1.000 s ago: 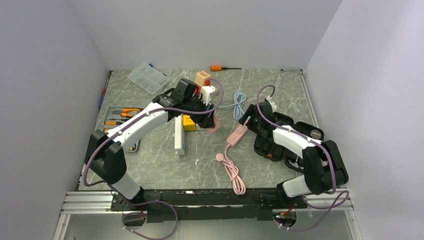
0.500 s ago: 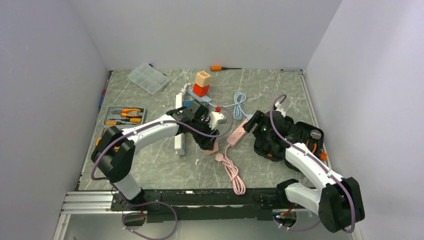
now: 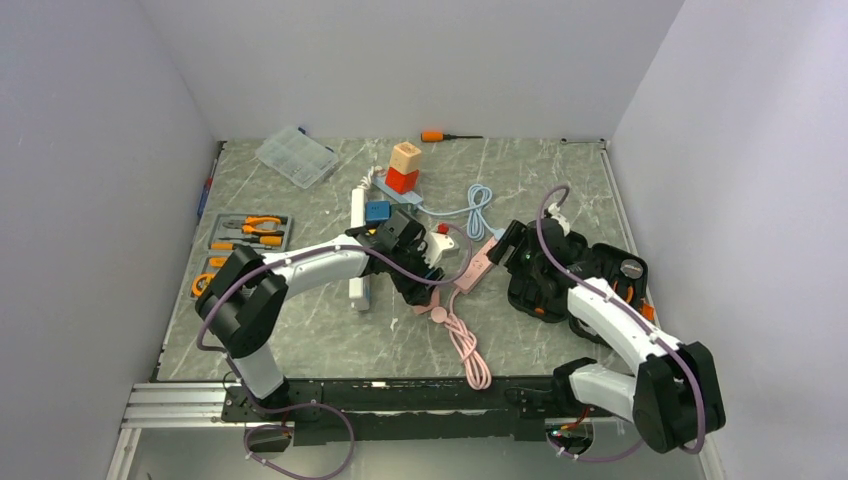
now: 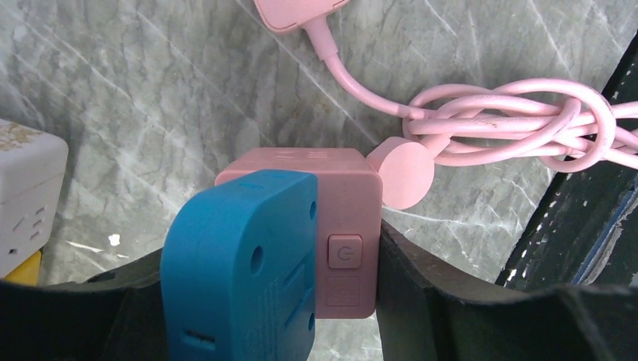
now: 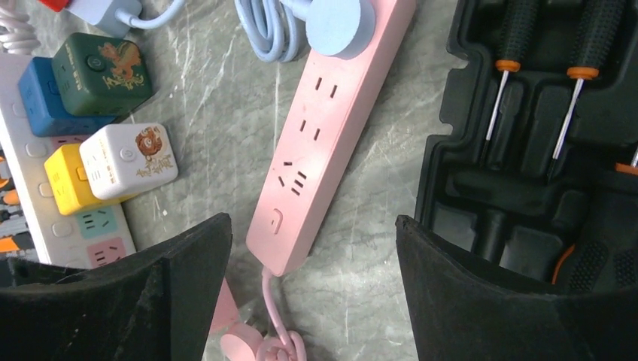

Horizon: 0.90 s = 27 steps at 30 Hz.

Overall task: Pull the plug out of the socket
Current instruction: Place the plug at the center of the board.

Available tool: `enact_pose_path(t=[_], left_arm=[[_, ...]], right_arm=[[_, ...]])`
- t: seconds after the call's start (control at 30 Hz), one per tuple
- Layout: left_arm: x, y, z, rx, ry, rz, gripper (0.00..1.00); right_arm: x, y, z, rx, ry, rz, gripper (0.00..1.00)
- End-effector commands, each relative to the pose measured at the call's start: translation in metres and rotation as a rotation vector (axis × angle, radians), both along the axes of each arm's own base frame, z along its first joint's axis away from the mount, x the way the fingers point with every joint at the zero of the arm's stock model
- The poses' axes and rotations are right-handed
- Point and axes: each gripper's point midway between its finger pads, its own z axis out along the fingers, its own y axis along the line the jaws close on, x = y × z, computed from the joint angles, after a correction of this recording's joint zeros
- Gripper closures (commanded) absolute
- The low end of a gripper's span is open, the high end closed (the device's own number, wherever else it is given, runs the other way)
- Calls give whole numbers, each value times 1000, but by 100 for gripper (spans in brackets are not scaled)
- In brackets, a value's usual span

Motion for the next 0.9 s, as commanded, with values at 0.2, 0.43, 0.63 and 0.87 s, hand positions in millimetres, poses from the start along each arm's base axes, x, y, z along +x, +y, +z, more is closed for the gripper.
enact_pose_path(t=[0.2, 0.43, 0.63, 0.87], left_arm=[[-14, -12, 3, -42, 17, -63, 2], [0, -14, 44, -81, -44, -49, 1], [12, -15, 86, -138, -59, -31, 1], [51, -5, 129, -175, -153, 18, 1]], right_arm=[[43, 20, -29, 35, 43, -6, 13], [57, 20, -49, 24, 71, -46, 9], [65, 19, -66, 36, 67, -92, 11], [77, 29, -59, 14, -5, -77, 30]])
